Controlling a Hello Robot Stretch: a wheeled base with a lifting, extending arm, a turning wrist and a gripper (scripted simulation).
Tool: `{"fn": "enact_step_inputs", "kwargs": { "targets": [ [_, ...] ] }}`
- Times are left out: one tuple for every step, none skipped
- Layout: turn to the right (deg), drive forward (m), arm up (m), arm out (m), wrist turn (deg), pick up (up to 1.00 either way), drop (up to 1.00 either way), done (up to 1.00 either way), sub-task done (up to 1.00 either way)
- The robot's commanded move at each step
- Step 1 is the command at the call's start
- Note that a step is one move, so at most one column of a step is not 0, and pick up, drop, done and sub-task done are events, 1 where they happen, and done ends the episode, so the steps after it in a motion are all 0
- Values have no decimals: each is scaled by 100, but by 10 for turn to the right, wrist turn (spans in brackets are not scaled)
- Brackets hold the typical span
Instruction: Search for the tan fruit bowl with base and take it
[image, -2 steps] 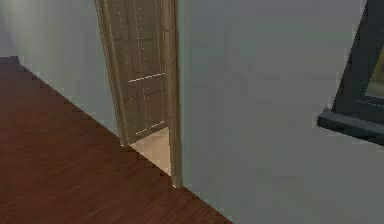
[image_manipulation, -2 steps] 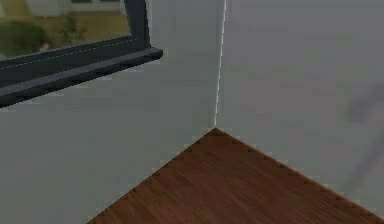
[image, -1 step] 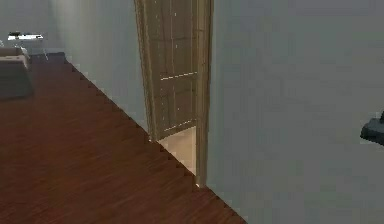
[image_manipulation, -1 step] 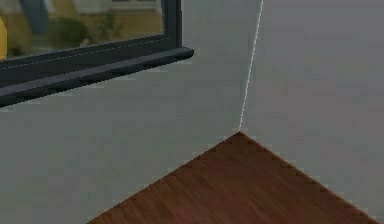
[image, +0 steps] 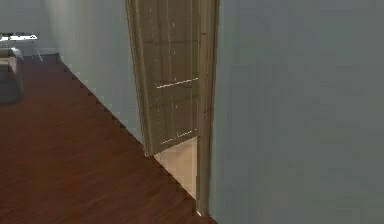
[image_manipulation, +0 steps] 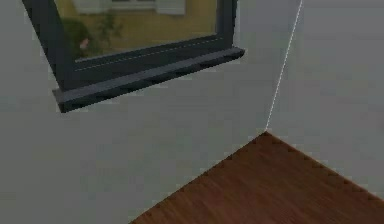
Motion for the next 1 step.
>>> {"fn": "enact_step_inputs", "kwargs": {
  "targets": [
    [-330, 0, 0, 0, 0, 0, 0, 0, 0]
  ]
}}
